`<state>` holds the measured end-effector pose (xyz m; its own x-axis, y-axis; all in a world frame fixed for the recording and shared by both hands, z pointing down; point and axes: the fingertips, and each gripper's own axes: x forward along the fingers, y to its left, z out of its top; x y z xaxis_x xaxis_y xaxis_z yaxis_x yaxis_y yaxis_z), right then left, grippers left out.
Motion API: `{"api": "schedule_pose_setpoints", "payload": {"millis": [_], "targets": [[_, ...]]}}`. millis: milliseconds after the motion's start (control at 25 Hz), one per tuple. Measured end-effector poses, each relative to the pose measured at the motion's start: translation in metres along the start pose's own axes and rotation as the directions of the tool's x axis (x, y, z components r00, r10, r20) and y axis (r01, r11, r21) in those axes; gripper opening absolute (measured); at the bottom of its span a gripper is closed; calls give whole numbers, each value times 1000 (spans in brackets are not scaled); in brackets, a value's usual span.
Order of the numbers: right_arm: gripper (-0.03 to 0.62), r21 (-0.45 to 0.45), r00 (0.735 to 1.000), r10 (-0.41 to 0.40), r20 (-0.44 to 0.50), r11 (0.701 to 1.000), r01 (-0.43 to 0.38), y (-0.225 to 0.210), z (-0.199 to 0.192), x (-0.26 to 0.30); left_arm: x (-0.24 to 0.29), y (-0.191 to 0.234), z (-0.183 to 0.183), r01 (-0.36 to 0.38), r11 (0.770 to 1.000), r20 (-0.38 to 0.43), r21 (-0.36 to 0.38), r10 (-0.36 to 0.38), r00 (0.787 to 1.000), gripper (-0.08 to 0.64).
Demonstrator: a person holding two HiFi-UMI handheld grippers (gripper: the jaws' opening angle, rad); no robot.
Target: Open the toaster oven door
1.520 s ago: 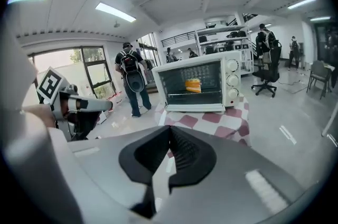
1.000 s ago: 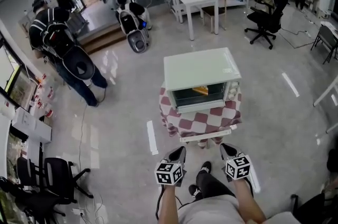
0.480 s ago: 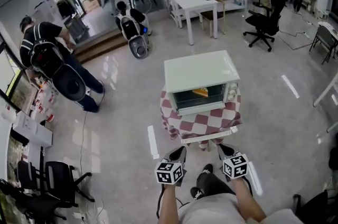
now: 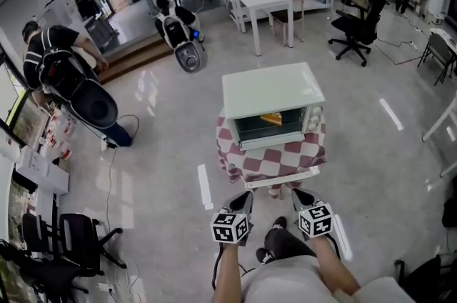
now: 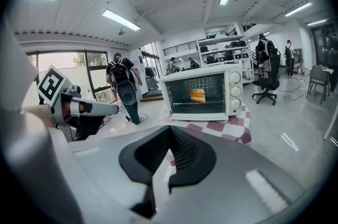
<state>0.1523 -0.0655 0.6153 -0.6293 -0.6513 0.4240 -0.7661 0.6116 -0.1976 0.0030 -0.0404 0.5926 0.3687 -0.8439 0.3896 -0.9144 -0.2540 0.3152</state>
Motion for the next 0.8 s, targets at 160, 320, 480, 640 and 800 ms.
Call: {"api": "schedule_pose_setpoints", "payload": {"millis": [160,320,480,640,800], "targets": [[3,-26,1000,5,-2,1000,-5,5,3,2,-3,6,-1,-10,1000,1,-6,10,1000,6],[3,-64,1000,13,2,998,-13,12,7,6,-6,9,-1,-16,1000,-5,-3,16,1000,6],[3,-61,1000,26,2,998,-26,17,6,9,-9,11,0,-23,1000,0,-3,23,1000,6],[3,-86,1000,20,-1,996,-20,16,4,8,-8,12,-5,-28,1000,-10,3,28,1000,6],[3,-102,1000,10,3,995,-10,15,8,6,-6,8,-5,-21,1000,-26,21,22,999,6]]}}
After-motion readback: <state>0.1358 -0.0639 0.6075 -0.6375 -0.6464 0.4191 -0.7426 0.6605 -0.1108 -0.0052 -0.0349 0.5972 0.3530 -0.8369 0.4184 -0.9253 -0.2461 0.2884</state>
